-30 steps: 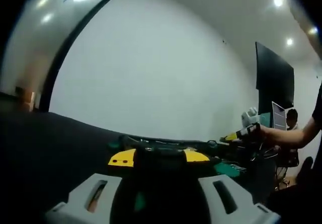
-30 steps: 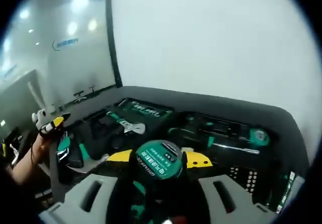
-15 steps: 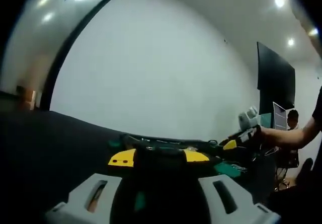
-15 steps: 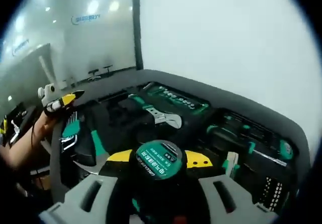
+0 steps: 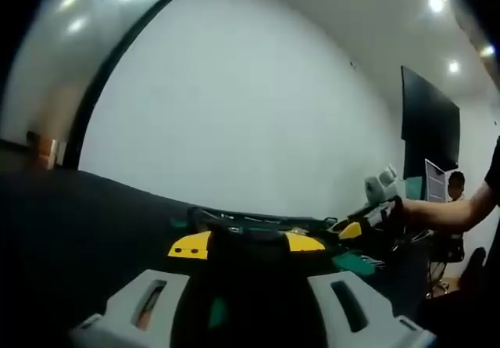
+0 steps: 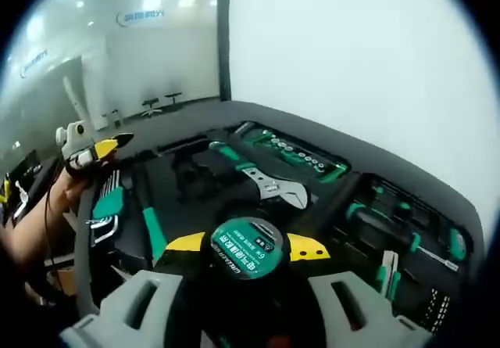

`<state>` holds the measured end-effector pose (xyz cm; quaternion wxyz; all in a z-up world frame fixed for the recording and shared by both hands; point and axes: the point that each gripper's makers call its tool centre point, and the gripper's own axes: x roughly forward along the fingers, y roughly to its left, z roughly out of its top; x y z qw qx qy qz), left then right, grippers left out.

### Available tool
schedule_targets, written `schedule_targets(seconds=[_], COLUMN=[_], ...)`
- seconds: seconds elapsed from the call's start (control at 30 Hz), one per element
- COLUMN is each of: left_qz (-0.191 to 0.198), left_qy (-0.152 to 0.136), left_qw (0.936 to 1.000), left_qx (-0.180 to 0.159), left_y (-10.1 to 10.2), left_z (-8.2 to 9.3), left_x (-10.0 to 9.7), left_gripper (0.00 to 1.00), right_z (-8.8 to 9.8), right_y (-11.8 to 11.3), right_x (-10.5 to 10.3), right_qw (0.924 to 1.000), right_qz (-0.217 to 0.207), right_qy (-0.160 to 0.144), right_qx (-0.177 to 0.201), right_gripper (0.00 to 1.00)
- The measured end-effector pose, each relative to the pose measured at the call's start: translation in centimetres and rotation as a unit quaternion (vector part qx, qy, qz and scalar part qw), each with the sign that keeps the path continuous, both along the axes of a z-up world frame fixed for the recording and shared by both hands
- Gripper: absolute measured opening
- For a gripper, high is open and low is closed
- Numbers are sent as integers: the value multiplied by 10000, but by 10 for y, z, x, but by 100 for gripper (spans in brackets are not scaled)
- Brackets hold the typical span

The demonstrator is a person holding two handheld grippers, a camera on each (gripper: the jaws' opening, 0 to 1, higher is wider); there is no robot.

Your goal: Pick up the tools and put them into their designated positions in the toolbox.

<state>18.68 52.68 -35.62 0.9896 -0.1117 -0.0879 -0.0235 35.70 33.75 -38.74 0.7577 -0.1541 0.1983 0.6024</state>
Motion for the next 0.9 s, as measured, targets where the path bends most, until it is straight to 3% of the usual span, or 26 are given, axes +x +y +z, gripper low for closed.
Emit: schedule_targets(seconds=[0.17,0.37,0.57,0.7,0.77,0.87,0.9], left_qz=[152,138,162,160,169,175,181], left_qy=[-87,3,-43,-48,-52,-36,-21], left_qw=[9998,9999,9997,9997,9997,9997,9996], left_qx=[-138,-87,-151,-179,-193,-194,-200], left_y=[2,0,0,0,0,0,0], left_z=[4,1,2,2,2,1,0], left_x=[-3,-1,-3,-3,-4,-4,-4], left_gripper=[36,36,36,36,36,36,36], right_z=[0,-1,-4,-4,-3,-9,-9], right_y=[10,20,26,27,27,30,30], right_x=[0,-2,1,3,0,5,1], right_qw=[10000,9999,9993,9992,9993,9989,9989], right_qz=[-27,-36,-119,-216,-206,-42,-67], right_qy=[38,99,297,170,35,-446,-373], right_qx=[67,120,207,274,325,169,285], right_gripper=[35,35,35,35,35,36,36])
